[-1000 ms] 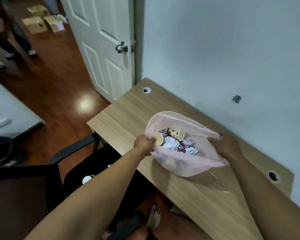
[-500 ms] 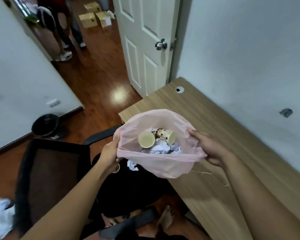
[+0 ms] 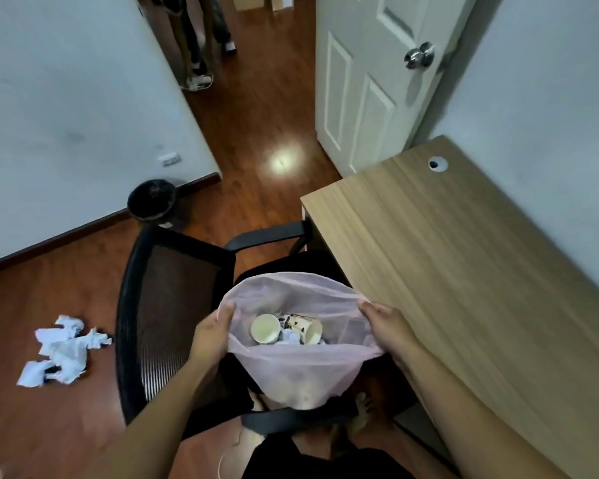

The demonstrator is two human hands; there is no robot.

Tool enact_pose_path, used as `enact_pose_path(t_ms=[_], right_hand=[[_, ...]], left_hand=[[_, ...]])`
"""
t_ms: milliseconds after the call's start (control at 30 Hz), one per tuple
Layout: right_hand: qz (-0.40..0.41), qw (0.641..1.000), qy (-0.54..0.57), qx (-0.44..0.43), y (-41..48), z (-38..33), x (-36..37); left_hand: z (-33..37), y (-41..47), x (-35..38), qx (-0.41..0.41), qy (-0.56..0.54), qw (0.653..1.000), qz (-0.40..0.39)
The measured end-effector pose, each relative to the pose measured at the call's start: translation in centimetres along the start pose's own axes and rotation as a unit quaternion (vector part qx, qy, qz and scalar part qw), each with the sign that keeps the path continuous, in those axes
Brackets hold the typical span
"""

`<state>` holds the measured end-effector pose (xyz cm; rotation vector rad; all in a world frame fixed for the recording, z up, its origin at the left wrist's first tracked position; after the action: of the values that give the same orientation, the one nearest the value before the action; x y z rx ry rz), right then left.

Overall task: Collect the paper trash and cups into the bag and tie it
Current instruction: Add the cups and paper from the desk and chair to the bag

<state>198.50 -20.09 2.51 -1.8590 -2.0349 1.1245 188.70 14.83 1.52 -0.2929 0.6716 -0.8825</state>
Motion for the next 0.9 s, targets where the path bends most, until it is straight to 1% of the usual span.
enact_pose_path(t_ms=[67, 200, 300, 367, 433, 500, 567, 633, 700, 733, 767, 800, 833, 900], right_hand=[[0.014, 0.997, -0.079, -0.014, 0.7, 2.4, 1.6], [0.046, 0.988, -0.15, -0.003, 1.5, 6.5, 3.3], [0.1, 0.982, -0.161, 0.0, 1.6, 7.8, 3.7], [0.125, 0.98, -0.153, 0.007, 2.1, 8.8, 3.9], [0.129, 0.979, -0.157, 0.013, 2.8, 9.7, 4.3], [0.112, 0.979, -0.167, 0.019, 3.4, 10.7, 5.1], [0.087, 0.98, -0.179, 0.022, 4.1, 11.6, 6.0], [0.077, 0.979, -0.186, 0.024, 5.0, 12.6, 6.9], [0.076, 0.981, -0.179, 0.03, 5.8, 13.4, 7.7], [0.078, 0.981, -0.173, 0.035, 6.3, 13.7, 8.1], [0.078, 0.982, -0.166, 0.04, 6.8, 14.0, 8.4], [0.081, 0.983, -0.158, 0.048, 7.3, 14.2, 8.7], [0.086, 0.983, -0.152, 0.053, 7.9, 14.5, 9.0], [0.091, 0.984, -0.144, 0.059, 9.0, 14.8, 9.6]], left_hand=[[-2.0, 0.8, 0.0, 0.042, 0.061, 0.997, 0.003], [-7.0, 3.1, 0.8, 0.049, 0.147, 0.988, -0.016], [-9.6, 4.6, 1.4, 0.047, 0.227, 0.972, -0.032], [-10.2, 5.4, 1.7, 0.042, 0.253, 0.966, -0.026], [-10.8, 6.3, 2.0, 0.043, 0.279, 0.959, -0.024], [-11.6, 7.6, 2.4, 0.047, 0.331, 0.941, -0.047], [-12.3, 8.8, 3.1, 0.026, 0.388, 0.917, -0.09], [-12.3, 9.8, 4.0, -0.015, 0.429, 0.895, -0.122], [-11.5, 10.8, 5.2, -0.067, 0.432, 0.888, -0.139], [-11.1, 11.4, 6.0, -0.082, 0.426, 0.891, -0.136], [-10.5, 11.9, 6.8, -0.078, 0.426, 0.894, -0.117], [-10.0, 12.6, 7.7, -0.049, 0.434, 0.895, -0.088], [-9.3, 13.3, 8.5, -0.002, 0.445, 0.894, -0.053], [-8.3, 14.7, 10.3, 0.08, 0.432, 0.898, 0.006]])
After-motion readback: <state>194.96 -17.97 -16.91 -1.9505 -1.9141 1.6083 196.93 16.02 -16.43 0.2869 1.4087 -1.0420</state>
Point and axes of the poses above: each hand's wrist, its own y-axis towards the middle knuckle, its own x-axis out of the palm, z = x × y, the point moved 3 cm from there along y, towards the middle knuckle, and after that the axes turned 6 degrees about z, right-handed, at the moved point
